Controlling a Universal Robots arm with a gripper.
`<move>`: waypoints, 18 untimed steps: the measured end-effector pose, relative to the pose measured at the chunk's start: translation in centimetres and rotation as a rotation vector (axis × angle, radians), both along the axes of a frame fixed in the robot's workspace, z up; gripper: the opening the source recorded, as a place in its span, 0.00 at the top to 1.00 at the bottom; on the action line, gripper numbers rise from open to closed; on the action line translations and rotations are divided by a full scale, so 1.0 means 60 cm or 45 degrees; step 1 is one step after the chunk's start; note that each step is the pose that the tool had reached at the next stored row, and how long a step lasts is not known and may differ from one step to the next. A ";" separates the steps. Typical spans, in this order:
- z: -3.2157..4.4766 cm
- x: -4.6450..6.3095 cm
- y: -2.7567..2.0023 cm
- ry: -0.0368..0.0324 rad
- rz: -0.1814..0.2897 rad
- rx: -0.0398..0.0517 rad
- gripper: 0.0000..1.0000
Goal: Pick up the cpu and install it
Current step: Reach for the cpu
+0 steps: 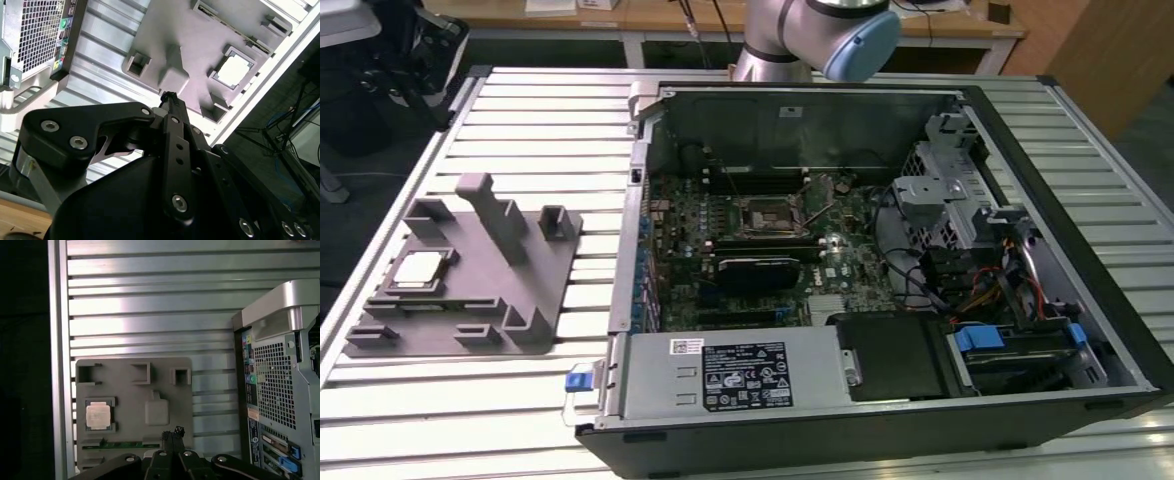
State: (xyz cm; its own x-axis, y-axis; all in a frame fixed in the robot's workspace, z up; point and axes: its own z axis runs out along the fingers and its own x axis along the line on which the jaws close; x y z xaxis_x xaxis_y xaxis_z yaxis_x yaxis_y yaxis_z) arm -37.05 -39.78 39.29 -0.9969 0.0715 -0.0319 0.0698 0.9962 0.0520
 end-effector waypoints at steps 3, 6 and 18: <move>0.000 -0.005 0.0000 -0.0001 0.000 0.000 0.89; 0.000 -0.011 0.0000 0.0000 0.000 0.000 0.89; 0.000 -0.034 0.0000 0.0000 0.000 0.000 0.89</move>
